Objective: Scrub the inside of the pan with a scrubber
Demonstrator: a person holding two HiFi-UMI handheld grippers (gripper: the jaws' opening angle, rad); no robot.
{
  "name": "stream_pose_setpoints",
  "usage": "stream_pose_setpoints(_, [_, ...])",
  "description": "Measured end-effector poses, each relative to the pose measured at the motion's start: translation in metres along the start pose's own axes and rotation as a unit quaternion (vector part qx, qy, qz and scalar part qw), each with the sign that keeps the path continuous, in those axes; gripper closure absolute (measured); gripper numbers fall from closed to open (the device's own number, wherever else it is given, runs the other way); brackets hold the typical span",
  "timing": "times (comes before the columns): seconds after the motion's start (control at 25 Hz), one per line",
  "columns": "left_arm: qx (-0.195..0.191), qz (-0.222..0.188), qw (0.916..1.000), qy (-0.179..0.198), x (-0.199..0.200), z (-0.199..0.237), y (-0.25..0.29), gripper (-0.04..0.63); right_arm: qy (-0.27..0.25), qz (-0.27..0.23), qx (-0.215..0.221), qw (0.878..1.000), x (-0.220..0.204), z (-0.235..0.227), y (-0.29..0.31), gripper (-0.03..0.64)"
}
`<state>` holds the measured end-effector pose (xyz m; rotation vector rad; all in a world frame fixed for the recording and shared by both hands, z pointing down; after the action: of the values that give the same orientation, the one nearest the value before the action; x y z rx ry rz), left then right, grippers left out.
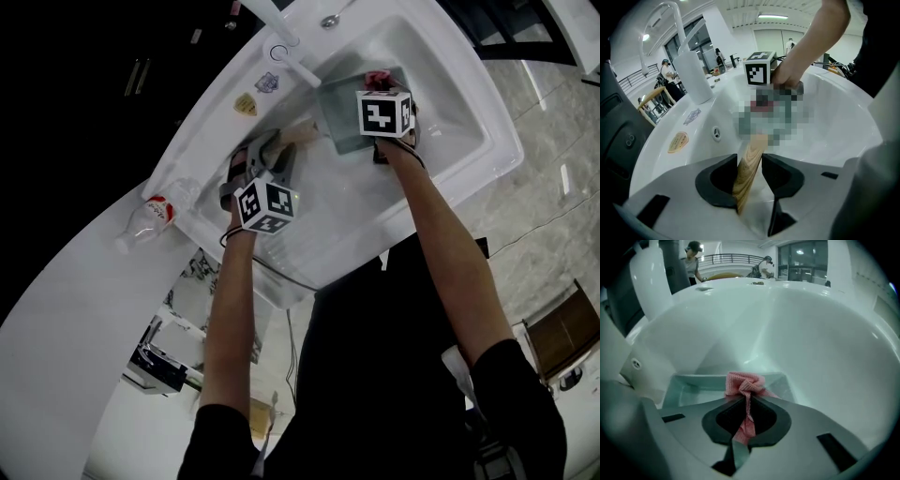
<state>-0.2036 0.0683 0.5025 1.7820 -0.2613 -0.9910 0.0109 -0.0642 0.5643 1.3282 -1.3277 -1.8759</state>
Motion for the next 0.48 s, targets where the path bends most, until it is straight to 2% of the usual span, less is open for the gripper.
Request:
stream_pose_setpoints(0.12, [0.000,0.000,1.0000,0.000,0.000,0.000,0.000,0.428,0.025,-0.022,0.055,0.998,0.002,0.023,-0.003,0.578])
stream_pose_setpoints(0.24, [0.001,0.001,1.0000,-0.001,0.000,0.000,0.000,0.427,0.015,-0.037,0.118,0.992,0.005,0.049,-0.001,0.578])
stream_pose_setpoints(0.36, [0.002,0.001,1.0000,-0.001,0.000,-0.001,0.001,0.426,-0.060,-0.037,0.175,0.982,0.009,0.069,-0.005,0.578])
stream_pose_setpoints(0.48, [0.002,0.001,1.0000,-0.001,0.000,-0.001,0.001,0.426,-0.174,-0.025,0.220,0.960,0.009,0.079,-0.010,0.578])
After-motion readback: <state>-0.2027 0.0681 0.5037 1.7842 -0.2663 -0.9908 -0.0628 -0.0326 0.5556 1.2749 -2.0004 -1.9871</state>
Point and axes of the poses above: the fingertips, and each gripper's own axes: y forward along the fingers, z to its left, x out of its top, the point moved 9 cm from there along -y, backward along the fingers, and after that the axes turned 12 degrees about -y, right-handed, at the moved point
